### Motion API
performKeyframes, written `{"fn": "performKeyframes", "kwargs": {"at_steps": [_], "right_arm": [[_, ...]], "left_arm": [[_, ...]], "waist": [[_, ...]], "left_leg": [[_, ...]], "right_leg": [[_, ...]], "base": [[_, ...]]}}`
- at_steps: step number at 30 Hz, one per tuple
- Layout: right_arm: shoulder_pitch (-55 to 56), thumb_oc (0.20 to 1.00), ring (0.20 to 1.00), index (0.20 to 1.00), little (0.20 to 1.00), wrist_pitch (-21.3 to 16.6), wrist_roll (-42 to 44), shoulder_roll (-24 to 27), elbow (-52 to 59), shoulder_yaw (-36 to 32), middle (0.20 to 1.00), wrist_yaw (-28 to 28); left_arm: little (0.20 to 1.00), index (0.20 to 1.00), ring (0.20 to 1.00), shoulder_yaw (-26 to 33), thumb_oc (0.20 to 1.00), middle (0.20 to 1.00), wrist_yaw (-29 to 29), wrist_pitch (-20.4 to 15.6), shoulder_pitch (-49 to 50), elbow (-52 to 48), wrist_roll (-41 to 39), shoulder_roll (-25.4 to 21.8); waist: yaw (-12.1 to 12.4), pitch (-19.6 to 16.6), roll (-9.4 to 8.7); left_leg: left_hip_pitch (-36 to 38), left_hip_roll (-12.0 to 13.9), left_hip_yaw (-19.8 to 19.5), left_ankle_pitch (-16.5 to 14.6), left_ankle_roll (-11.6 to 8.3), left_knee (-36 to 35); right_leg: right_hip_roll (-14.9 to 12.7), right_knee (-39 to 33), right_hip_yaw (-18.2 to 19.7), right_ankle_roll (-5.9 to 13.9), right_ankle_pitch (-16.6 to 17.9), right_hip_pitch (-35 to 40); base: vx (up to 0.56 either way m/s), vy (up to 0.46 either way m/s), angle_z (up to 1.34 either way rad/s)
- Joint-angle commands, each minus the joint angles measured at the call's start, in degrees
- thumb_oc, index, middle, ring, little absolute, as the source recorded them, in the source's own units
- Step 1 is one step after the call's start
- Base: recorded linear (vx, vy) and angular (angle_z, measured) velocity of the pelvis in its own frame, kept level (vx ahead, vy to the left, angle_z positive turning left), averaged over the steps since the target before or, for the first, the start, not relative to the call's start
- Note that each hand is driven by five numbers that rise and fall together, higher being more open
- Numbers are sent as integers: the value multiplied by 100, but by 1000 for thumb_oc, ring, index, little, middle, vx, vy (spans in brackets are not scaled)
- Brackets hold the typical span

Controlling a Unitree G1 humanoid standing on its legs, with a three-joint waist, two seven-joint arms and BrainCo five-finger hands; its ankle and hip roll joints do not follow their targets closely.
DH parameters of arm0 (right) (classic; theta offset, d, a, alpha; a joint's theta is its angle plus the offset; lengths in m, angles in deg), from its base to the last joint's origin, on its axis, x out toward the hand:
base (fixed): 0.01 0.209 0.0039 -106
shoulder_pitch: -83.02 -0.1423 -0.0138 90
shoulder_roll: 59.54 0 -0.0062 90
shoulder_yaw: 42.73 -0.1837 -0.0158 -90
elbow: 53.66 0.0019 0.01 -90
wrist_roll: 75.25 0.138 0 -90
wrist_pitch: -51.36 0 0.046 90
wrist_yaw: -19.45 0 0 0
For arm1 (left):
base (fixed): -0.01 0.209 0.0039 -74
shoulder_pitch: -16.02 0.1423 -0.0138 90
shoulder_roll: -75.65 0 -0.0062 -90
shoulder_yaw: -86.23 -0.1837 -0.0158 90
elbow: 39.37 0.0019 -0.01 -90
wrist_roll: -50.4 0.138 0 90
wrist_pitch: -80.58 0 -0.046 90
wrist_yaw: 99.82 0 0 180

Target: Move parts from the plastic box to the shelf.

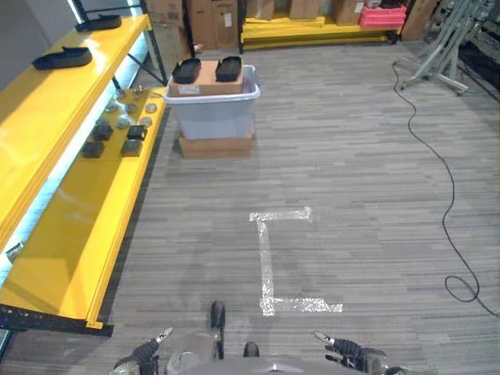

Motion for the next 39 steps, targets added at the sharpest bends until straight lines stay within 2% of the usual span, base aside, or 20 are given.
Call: {"fn": "performKeyframes", "kwargs": {"at_steps": [1,4,6,8,10,12,13,14,16,18,22,26,28,30,32,34,35,37,38,39], "right_arm": [[221,1000,1000,1000,1000,-110,240,203,208,28,1000,-72],[228,1000,1000,1000,1000,-49,199,106,192,78,1000,-2],[256,1000,1000,1000,1000,58,-76,12,190,121,1000,-146],[273,1000,1000,1000,1000,7,-43,-68,107,150,1000,-236],[227,1000,1000,1000,1000,-37,-141,-151,73,188,1000,-240],[187,1000,1000,1000,1000,-100,-222,-230,106,276,1000,-335],[165,1000,1000,1000,1000,-84,-97,-265,190,369,1000,-505],[163,1000,1000,1000,1000,-72,-79,-266,197,376,1000,-525],[156,1000,1000,1000,1000,-8,-109,-250,226,416,1000,-584],[189,1000,1000,1000,1000,80,-381,-233,193,420,1000,-569],[274,1000,1000,1000,1000,184,-387,-233,153,367,1000,-666],[336,1000,1000,1000,1000,315,-471,-240,52,306,1000,-787],[336,1000,1000,1000,1000,323,-490,-235,28,301,1000,-786],[298,1000,1000,1000,1000,259,-431,-196,28,322,1000,-799],[270,1000,1000,1000,1000,303,-337,-114,113,312,1000,-814],[259,1000,1000,1000,1000,333,-225,-8,144,252,1000,-819],[250,1000,1000,1000,1000,354,-202,6,141,236,1000,-806],[160,1000,1000,1000,1000,353,151,41,123,126,1000,-778],[109,1000,1000,1000,1000,302,337,40,152,77,1000,-759],[98,1000,1000,1000,1000,278,376,43,166,60,1000,-753]], "left_arm": [[1000,1000,1000,-143,1000,1000,65,-221,19,-87,276,-116],[1000,1000,1000,-171,1000,1000,20,-267,-118,-158,215,-197],[1000,1000,1000,-257,1000,1000,38,-278,-277,-218,202,-262],[1000,1000,1000,-385,1000,1000,65,-247,-435,-265,292,-286],[1000,1000,1000,-546,1000,1000,79,-212,-557,-312,373,-286],[1000,1000,1000,-670,1000,1000,118,-172,-669,-369,342,-283],[1000,1000,1000,-788,1000,1000,169,-104,-814,-434,362,-284],[1000,1000,1000,-799,1000,1000,180,-93,-830,-437,381,-283],[1000,1000,1000,-862,1000,1000,147,-45,-907,-453,368,-238],[1000,1000,1000,-915,1000,1000,69,96,-938,-425,234,-157],[1000,1000,1000,-935,1000,1000,23,237,-882,-323,220,-100],[1000,1000,1000,-901,1000,1000,-222,216,-754,-177,46,33],[1000,1000,1000,-869,1000,1000,-201,189,-726,-152,3,54],[1000,1000,1000,-777,1000,1000,-256,71,-676,-140,-151,116],[1000,1000,1000,-661,1000,1000,-304,-9,-619,-199,-292,164],[1000,1000,1000,-577,1000,1000,-240,82,-603,-301,-232,142],[1000,1000,1000,-570,1000,1000,-218,90,-605,-313,-183,141],[1000,1000,1000,-563,1000,1000,-194,114,-567,-287,-44,132],[1000,1000,1000,-540,1000,1000,-266,77,-499,-221,-243,157],[1000,1000,1000,-519,1000,1000,-295,60,-467,-199,-342,163]], "waist": [[243,140,83],[233,8,29],[209,-43,27],[191,-76,81],[151,-47,161],[91,13,231],[-13,93,223],[-33,114,222],[-153,139,124],[-366,153,33],[-521,140,-1],[-615,67,-25],[-613,52,-26],[-558,41,-25],[-464,108,-115],[-339,191,-198],[-319,202,-183],[-215,223,-157],[-163,207,-122],[-136,209,-98]], "left_leg": [[-344,217,420,-62,184,1076],[-57,199,708,-378,450,873],[203,155,793,-515,638,755],[445,137,740,-610,778,622],[714,182,679,-688,834,483],[961,252,652,-740,803,379],[1179,281,618,-785,723,298],[1215,285,608,-795,712,293],[1326,222,628,-929,684,308],[1659,109,623,-1240,671,295],[1923,84,518,-1481,703,316],[2065,155,398,-1692,676,559],[2075,193,373,-1702,637,700],[1889,332,301,-1227,438,1695],[1168,370,289,-725,234,3262],[402,512,451,-676,244,3874],[345,562,491,-710,253,3825],[394,633,750,-849,317,2962],[473,612,862,-869,324,2331],[495,597,876,-827,309,2084]], "right_leg": [[-272,610,241,435,-441,174],[-329,930,200,546,-740,274],[-457,1647,-71,671,-590,73],[-519,2591,-271,842,-264,-311],[-676,3043,-506,955,-109,-790],[-843,2848,-711,951,-123,-1089],[-934,2044,-808,913,-120,-1155],[-937,1933,-824,909,-115,-1123],[-1037,1189,-793,960,187,-1235],[-1155,683,-733,1144,774,-1568],[-1131,608,-619,1162,963,-1758],[-981,575,-523,947,842,-1626],[-948,587,-521,884,800,-1579],[-895,530,-601,710,690,-1399],[-929,413,-627,538,593,-1134],[-979,340,-679,470,505,-868],[-959,326,-691,472,482,-816],[-925,276,-726,534,353,-623],[-894,263,-749,577,298,-557],[-871,257,-743,589,266,-512]], "base": [[226,196,-80],[220,206,-30],[215,183,-25],[186,147,-7],[171,99,-3],[220,14,-10],[214,-52,17],[252,-82,22],[206,-61,31],[380,-81,9],[338,-127,-4],[309,-186,26],[198,-158,32],[264,-245,32],[254,-254,12],[251,-182,-12],[287,-90,5],[355,37,15],[343,115,0],[340,133,0]]}}
